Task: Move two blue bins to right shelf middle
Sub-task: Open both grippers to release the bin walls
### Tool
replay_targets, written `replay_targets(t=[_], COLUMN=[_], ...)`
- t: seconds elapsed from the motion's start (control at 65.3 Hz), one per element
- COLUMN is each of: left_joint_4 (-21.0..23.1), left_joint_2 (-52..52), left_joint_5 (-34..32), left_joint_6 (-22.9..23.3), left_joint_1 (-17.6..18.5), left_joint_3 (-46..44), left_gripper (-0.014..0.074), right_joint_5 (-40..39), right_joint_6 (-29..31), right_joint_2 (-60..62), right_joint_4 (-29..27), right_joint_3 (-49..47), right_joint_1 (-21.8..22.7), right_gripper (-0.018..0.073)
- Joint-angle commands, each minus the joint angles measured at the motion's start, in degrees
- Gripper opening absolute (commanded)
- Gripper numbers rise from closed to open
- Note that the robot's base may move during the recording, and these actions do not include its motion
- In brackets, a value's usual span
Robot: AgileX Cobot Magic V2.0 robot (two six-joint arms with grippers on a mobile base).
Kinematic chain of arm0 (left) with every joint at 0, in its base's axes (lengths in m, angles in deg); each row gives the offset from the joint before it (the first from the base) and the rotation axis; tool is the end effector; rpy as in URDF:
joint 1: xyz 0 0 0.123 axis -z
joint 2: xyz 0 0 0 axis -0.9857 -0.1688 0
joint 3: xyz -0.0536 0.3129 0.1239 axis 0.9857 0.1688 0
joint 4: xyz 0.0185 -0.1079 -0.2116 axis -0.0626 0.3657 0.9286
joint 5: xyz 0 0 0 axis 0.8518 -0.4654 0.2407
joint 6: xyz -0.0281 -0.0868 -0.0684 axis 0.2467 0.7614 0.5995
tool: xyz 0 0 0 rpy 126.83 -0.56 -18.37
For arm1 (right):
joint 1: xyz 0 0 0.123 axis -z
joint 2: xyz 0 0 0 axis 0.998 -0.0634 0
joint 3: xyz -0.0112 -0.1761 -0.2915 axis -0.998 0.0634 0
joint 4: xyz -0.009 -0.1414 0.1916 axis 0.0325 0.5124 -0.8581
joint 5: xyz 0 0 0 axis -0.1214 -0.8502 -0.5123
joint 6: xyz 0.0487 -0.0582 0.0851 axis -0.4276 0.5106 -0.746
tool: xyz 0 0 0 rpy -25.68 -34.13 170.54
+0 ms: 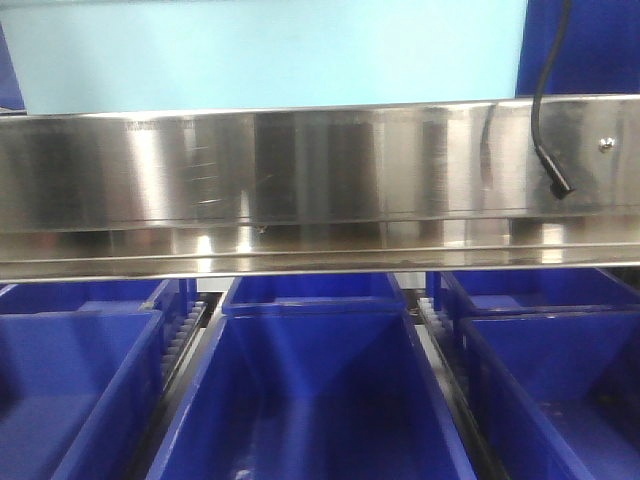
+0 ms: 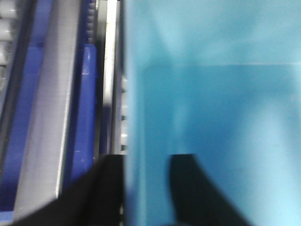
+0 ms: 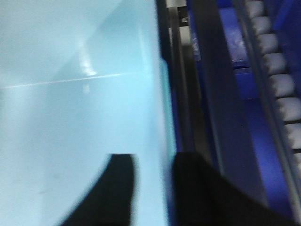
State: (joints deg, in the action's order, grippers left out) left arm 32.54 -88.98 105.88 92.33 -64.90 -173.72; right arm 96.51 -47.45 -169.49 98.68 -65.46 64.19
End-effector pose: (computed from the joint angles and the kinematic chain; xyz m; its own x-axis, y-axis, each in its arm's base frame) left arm 0.3944 -0.0931 0.4404 -0.8042 -0.0713 -0.5901 -0.0407 0.9971 -0.0650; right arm 0.3880 0.1332 0.4450 -0.7663 0.1383 -0.6274 0.0808 0.9895 0.1194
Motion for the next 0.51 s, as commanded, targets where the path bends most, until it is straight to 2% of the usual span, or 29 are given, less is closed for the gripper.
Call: replay_targets(t=[0.0,0.061,0.138,0.49], left_joint_4=[0.12,-0.1,-0.49,-0.56], left_joint_2=[0.69,0.69,0.69,0.8], left_joint_5=[-0.97,-0.97,-0.97,-0.97], left_joint_6=[-0.06,-0.06,-0.06,-0.06], left_joint_1=[0.5,0.5,0.5,0.5], left_joint_3=[-0.19,-0.19,-0.19,-0.96], left_gripper=[0.0325,0.0398,0.0435,0.0435], right_joint_5=[-0.7,-0.25,-0.27,-1.84], right_joint_6=[-0.18,-0.18,-0.18,-0.18], right_joint_2=[0.22,0.22,0.22,0.87], right_joint_4=[0.17,0.93,1.68,4.16], right_joint_3=[-0.48,-0.48,-0.48,-0.48], right_joint_1=[-0.24,-0.24,-0.24,-0.24], right_gripper=[0.0245,0.0285,0.0313,0.0314])
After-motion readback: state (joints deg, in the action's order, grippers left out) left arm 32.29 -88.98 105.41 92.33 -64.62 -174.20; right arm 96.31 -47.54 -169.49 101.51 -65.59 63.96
